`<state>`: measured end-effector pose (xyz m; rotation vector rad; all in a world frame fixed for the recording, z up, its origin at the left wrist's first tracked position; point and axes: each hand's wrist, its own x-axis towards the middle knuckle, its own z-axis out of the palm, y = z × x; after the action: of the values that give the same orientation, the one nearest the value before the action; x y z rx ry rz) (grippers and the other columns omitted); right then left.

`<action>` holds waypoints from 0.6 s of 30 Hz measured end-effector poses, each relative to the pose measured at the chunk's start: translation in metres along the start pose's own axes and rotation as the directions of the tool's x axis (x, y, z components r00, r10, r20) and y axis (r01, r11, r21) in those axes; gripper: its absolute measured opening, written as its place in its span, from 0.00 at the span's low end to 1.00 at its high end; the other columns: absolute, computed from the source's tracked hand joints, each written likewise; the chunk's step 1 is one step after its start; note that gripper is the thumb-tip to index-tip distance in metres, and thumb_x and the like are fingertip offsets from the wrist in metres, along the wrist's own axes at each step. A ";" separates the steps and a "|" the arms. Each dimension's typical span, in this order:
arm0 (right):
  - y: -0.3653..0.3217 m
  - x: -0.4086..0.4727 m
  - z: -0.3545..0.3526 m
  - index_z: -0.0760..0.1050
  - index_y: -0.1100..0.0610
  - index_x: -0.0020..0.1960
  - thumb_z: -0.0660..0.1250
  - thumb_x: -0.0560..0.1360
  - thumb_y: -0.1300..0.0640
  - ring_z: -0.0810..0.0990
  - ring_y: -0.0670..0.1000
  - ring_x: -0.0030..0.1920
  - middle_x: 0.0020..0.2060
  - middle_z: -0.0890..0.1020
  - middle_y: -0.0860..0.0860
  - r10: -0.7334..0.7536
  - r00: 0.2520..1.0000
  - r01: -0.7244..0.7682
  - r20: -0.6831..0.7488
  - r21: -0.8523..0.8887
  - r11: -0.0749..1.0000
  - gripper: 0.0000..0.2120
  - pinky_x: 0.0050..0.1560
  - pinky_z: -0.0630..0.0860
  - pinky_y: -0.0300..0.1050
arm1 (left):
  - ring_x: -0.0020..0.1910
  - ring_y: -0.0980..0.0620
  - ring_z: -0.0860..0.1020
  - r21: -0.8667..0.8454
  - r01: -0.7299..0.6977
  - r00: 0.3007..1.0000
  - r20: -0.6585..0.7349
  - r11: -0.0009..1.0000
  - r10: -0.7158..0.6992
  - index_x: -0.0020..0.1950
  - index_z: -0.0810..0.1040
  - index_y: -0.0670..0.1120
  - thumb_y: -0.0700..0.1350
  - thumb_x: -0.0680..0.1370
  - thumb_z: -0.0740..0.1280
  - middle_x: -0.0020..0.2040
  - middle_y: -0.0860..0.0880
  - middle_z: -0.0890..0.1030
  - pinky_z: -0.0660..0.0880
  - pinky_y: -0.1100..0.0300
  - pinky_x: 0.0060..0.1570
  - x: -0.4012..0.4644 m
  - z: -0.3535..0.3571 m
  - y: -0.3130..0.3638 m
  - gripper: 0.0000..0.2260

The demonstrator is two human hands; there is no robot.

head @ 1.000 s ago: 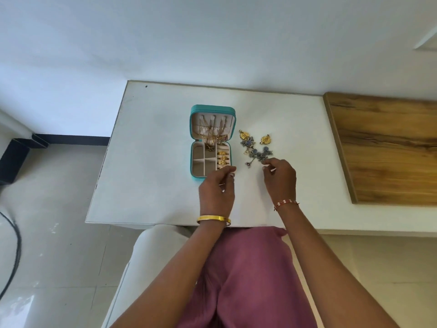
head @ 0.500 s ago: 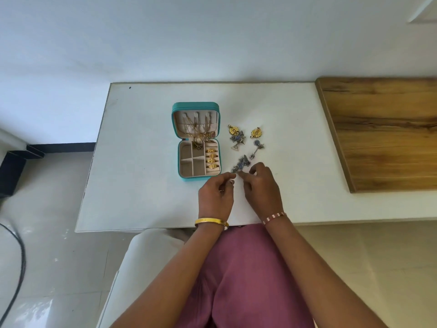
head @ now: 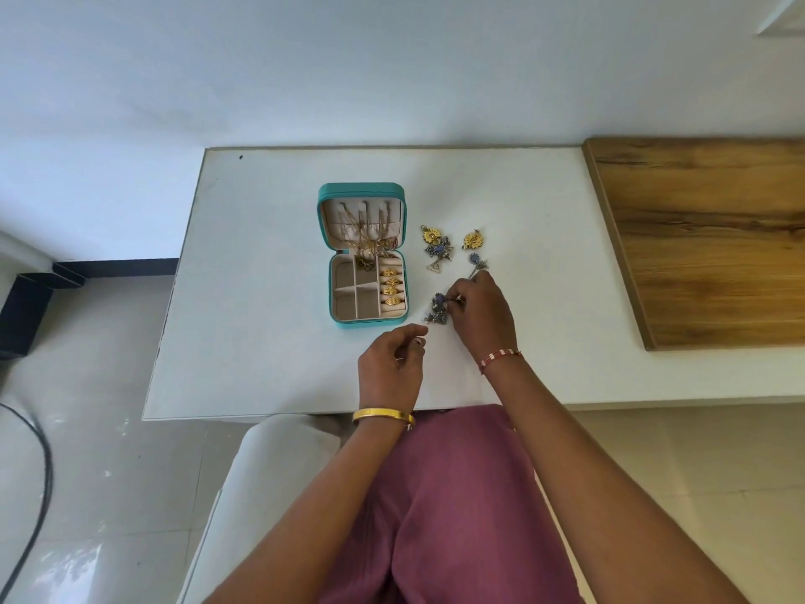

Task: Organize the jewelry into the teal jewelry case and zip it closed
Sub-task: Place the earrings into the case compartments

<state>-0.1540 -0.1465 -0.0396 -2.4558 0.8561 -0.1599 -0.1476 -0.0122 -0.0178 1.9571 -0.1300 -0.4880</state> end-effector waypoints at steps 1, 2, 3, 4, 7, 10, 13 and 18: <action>0.000 -0.001 0.000 0.78 0.63 0.48 0.66 0.74 0.63 0.77 0.58 0.48 0.48 0.76 0.61 0.008 1.000 -0.008 0.001 0.023 1.000 0.05 0.42 0.71 0.42 | 0.43 0.49 0.80 -0.006 0.002 1.000 -0.002 1.000 -0.002 0.50 0.81 0.43 0.35 0.75 0.62 0.45 0.44 0.82 0.77 0.56 0.52 0.000 -0.001 0.000 0.10; 0.000 -0.002 -0.001 0.78 0.63 0.47 0.66 0.74 0.63 0.77 0.58 0.47 0.48 0.76 0.61 0.019 1.000 -0.019 0.001 0.057 0.998 0.05 0.42 0.71 0.42 | 0.42 0.50 0.80 -0.007 0.002 1.000 -0.004 1.000 -0.002 0.50 0.81 0.44 0.35 0.75 0.62 0.45 0.44 0.82 0.77 0.56 0.52 0.000 -0.002 0.000 0.10; -0.001 -0.003 -0.002 0.78 0.64 0.47 0.66 0.74 0.63 0.77 0.58 0.46 0.47 0.76 0.61 0.032 0.999 -0.031 -0.007 0.102 0.994 0.05 0.42 0.70 0.40 | 0.42 0.50 0.80 -0.003 0.002 1.000 -0.006 1.000 -0.002 0.50 0.81 0.44 0.36 0.75 0.62 0.45 0.44 0.82 0.77 0.56 0.52 -0.001 -0.004 0.000 0.10; -0.002 -0.004 -0.004 0.78 0.64 0.46 0.66 0.73 0.64 0.77 0.57 0.44 0.47 0.77 0.61 0.049 0.999 -0.046 -0.022 0.155 0.987 0.04 0.41 0.69 0.37 | 0.42 0.50 0.80 -0.001 0.000 1.000 -0.008 1.000 0.000 0.50 0.81 0.44 0.36 0.75 0.62 0.45 0.44 0.82 0.77 0.56 0.52 -0.002 -0.005 0.000 0.10; -0.009 -0.009 -0.015 0.78 0.63 0.44 0.68 0.72 0.65 0.73 0.51 0.39 0.44 0.78 0.60 0.104 0.991 -0.071 -0.084 0.328 0.942 0.02 0.36 0.66 0.24 | 0.41 0.49 0.80 -0.007 -0.009 1.000 -0.018 1.000 0.009 0.50 0.81 0.43 0.35 0.75 0.62 0.45 0.43 0.82 0.77 0.56 0.52 -0.005 -0.011 0.004 0.10; -0.019 -0.017 -0.030 0.79 0.62 0.42 0.69 0.70 0.65 0.74 0.50 0.39 0.42 0.80 0.59 0.120 0.985 -0.047 -0.128 0.468 0.883 0.02 0.37 0.67 0.24 | 0.42 0.49 0.80 -0.016 -0.038 0.999 -0.030 0.999 0.037 0.50 0.81 0.43 0.35 0.75 0.62 0.45 0.43 0.83 0.77 0.56 0.52 -0.009 -0.016 0.014 0.10; -0.029 -0.023 -0.045 0.79 0.63 0.40 0.70 0.69 0.65 0.74 0.50 0.39 0.40 0.80 0.56 0.109 0.986 -0.031 -0.126 0.504 0.863 0.01 0.38 0.67 0.27 | 0.44 0.49 0.80 -0.024 -0.070 0.997 -0.034 0.997 0.069 0.51 0.81 0.43 0.36 0.75 0.62 0.45 0.45 0.82 0.77 0.53 0.53 -0.012 -0.019 0.027 0.10; -0.047 -0.038 -0.065 0.80 0.62 0.38 0.72 0.67 0.64 0.76 0.50 0.36 0.34 0.79 0.53 -0.004 0.988 0.079 -0.156 0.476 0.876 0.01 0.38 0.69 0.30 | 0.44 0.49 0.79 -0.027 -0.152 0.988 0.001 0.988 0.152 0.58 0.78 0.44 0.41 0.77 0.63 0.45 0.50 0.78 0.77 0.55 0.52 -0.010 -0.030 0.059 0.11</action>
<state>-0.1765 -0.1216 0.0424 -2.0081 0.7190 -0.5175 -0.1376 -0.0092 0.0485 1.9038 -0.2715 -0.3911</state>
